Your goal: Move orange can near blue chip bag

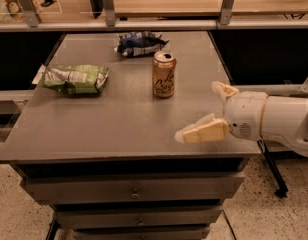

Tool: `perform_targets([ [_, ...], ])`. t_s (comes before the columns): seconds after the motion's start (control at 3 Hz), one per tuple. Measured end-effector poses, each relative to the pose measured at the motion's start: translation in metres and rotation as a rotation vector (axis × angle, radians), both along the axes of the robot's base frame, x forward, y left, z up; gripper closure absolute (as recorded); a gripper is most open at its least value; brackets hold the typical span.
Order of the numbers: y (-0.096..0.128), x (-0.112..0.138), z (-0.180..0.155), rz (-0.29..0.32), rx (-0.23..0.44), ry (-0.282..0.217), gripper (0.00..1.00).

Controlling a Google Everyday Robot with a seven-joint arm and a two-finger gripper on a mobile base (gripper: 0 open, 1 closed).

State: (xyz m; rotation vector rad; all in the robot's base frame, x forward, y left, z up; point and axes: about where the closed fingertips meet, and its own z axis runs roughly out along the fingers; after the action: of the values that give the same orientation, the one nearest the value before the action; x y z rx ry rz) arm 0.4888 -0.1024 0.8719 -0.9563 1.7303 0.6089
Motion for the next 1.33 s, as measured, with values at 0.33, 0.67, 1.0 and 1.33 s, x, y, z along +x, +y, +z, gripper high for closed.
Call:
perform_targets([
  [0.33,0.014,0.021,-0.007,-0.018,-0.007,-0.011,0.00],
  [0.67,0.031,0.045,-0.007,-0.005,0.018,-0.008,0.00],
  [1.0,0.047,0.067,-0.006,0.035,0.045,0.017,0.00],
  [1.33,0.054,0.088,-0.005,0.066,0.074,0.050,0.00],
])
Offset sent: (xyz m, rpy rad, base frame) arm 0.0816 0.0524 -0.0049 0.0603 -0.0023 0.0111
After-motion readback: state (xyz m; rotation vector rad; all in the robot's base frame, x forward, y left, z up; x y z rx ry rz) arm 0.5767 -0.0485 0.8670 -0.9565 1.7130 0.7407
